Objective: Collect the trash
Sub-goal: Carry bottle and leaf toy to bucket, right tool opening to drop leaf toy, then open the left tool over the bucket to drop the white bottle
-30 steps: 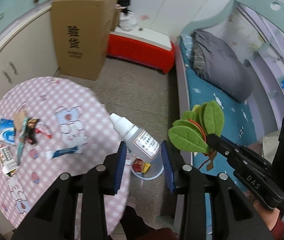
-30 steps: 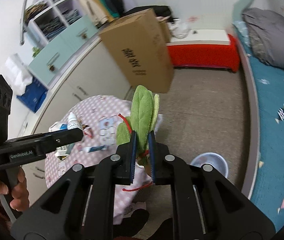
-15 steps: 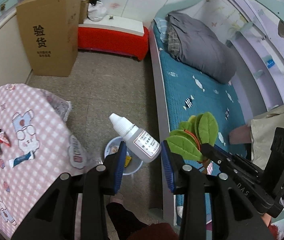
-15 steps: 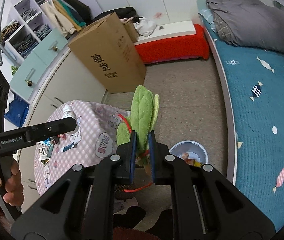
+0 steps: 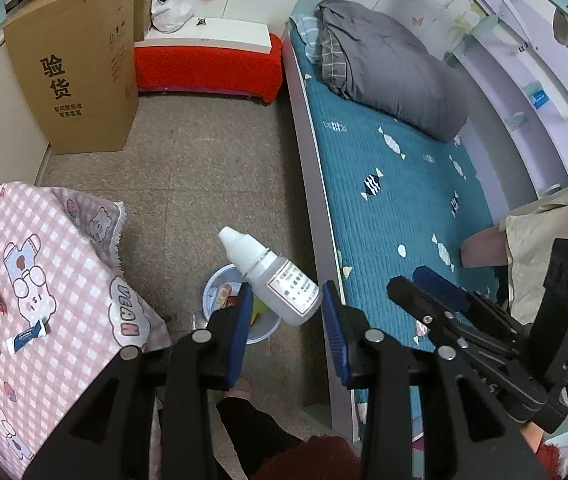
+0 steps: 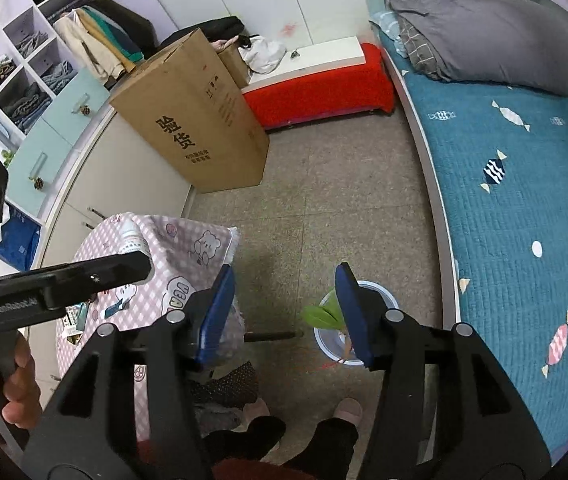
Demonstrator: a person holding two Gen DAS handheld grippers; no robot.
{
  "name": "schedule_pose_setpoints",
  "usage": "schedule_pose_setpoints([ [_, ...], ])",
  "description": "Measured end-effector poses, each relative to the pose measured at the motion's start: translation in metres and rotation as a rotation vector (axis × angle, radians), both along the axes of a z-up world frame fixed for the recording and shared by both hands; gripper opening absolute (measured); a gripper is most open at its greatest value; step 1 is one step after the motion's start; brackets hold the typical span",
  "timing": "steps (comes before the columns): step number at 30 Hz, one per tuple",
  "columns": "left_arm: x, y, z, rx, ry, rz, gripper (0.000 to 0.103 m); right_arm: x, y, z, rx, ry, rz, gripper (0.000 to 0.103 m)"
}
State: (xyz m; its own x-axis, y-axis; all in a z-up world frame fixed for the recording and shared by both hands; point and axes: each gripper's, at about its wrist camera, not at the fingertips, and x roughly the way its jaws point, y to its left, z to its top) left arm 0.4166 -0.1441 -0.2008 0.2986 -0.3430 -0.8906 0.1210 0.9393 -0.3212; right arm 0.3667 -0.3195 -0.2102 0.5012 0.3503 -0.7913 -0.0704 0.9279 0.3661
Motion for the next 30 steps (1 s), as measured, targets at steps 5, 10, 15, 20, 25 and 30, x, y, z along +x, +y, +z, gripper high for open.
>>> schedule_pose_setpoints([
  [5,0.002,-0.012,-0.004,0.002,0.008,-0.028,0.034,-0.005,-0.01,0.007,-0.004,-0.02,-0.026,0.052],
  [10,0.003,-0.026,-0.007,0.007,0.014,-0.055,0.035,-0.009,-0.017,0.013,-0.002,-0.035,-0.04,0.053],
  [15,0.003,-0.037,-0.008,0.006,0.013,-0.077,0.035,-0.015,-0.027,0.018,0.001,-0.048,-0.068,0.053],
  [20,0.005,-0.049,-0.005,-0.002,0.003,-0.106,0.035,-0.021,-0.039,0.027,0.002,-0.076,-0.107,0.055],
  [25,0.005,-0.057,0.0,0.022,-0.019,-0.12,0.066,-0.027,-0.045,0.035,0.001,-0.1,-0.129,0.056],
  [30,-0.001,-0.055,0.005,0.022,-0.038,-0.108,0.074,-0.031,-0.044,0.036,-0.002,-0.099,-0.124,0.057],
])
